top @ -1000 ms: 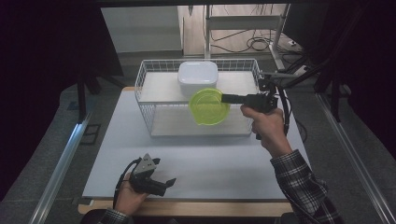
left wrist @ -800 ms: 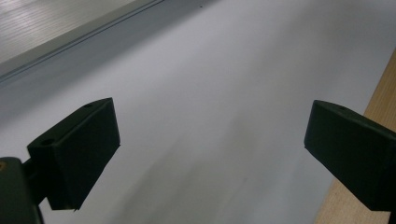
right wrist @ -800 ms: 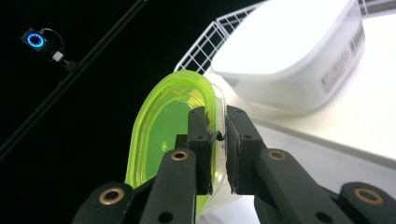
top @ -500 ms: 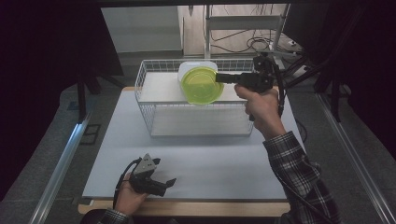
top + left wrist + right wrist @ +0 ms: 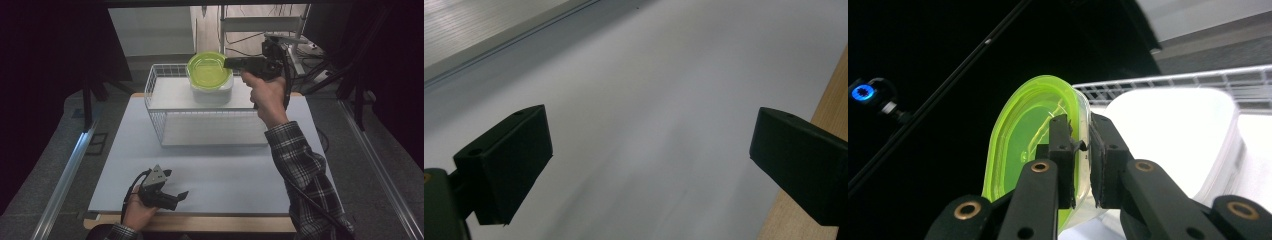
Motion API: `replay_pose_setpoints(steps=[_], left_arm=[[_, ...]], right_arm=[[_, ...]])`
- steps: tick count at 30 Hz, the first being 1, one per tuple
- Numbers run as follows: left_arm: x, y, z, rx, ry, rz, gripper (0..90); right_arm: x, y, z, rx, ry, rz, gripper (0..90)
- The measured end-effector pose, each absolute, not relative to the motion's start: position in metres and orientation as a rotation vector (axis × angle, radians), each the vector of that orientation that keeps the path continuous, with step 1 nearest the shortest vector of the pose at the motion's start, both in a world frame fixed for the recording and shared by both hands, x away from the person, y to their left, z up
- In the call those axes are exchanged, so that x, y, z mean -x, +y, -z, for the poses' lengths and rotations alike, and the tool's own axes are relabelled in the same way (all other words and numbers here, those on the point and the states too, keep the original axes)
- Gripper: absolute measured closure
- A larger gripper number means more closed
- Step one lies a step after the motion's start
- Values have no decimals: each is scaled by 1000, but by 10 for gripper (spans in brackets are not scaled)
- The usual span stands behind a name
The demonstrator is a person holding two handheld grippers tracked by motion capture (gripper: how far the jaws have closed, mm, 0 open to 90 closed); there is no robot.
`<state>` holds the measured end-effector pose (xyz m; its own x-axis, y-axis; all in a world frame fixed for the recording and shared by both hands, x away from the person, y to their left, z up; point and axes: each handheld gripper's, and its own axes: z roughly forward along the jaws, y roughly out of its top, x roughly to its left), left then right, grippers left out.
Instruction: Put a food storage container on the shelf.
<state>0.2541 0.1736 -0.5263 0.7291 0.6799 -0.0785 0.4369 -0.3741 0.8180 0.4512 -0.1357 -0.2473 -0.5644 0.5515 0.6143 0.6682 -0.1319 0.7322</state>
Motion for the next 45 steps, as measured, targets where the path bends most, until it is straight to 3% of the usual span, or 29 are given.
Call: replay_pose_setpoints(steps=[11,25,39,45], left_arm=[[-254,172,527,-2031,839,-332,30],[-254,171,527,-2041,831,-329,31],[-254,169,528,-2051,826,-328,32],[-254,169,528,-2051,827,-328,32]], right_arm=[[-481,-133,253,1600,-1968,1816,814],[-488,-117,259,1667,-1979,1816,796],[-489,-116,261,1733,-2066,1793,667],[-488,-116,260,1699,-2082,1824,491]])
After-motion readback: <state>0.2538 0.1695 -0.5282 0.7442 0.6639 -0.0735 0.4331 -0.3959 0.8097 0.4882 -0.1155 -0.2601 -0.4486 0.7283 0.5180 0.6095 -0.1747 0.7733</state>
